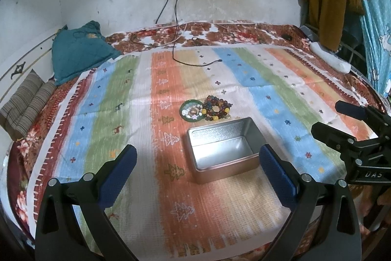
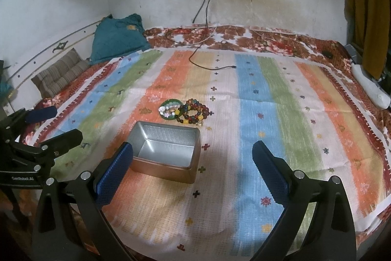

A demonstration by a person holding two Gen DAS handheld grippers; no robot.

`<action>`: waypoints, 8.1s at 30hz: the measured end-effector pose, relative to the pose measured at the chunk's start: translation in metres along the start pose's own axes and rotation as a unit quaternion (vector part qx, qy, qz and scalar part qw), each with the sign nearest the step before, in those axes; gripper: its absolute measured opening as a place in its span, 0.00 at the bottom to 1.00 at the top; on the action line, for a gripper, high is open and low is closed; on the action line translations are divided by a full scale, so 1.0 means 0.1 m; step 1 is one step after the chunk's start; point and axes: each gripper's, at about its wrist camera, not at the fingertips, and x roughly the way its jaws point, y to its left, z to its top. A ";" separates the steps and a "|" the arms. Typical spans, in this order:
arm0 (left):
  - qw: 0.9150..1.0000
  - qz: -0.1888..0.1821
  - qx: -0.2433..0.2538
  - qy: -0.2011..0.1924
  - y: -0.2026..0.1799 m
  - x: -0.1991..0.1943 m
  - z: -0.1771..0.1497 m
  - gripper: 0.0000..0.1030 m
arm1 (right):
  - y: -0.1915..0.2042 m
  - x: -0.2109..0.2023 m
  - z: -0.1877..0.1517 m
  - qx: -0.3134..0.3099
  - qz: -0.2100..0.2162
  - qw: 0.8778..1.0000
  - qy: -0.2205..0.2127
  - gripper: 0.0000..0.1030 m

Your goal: Organize jewelry

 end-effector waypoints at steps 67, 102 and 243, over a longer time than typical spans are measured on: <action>0.982 0.058 0.033 0.178 0.41 1.68 0.67 0.94 | -0.14 1.57 0.78 -0.007 -0.001 0.992 0.123 0.96; 0.968 0.042 0.044 0.245 0.58 2.70 0.68 0.73 | -0.12 2.57 0.85 -0.025 -0.002 0.982 0.190 0.96; 0.992 0.018 0.000 0.122 0.13 1.04 0.63 0.06 | 0.28 0.83 0.65 -0.049 0.019 0.998 0.043 0.10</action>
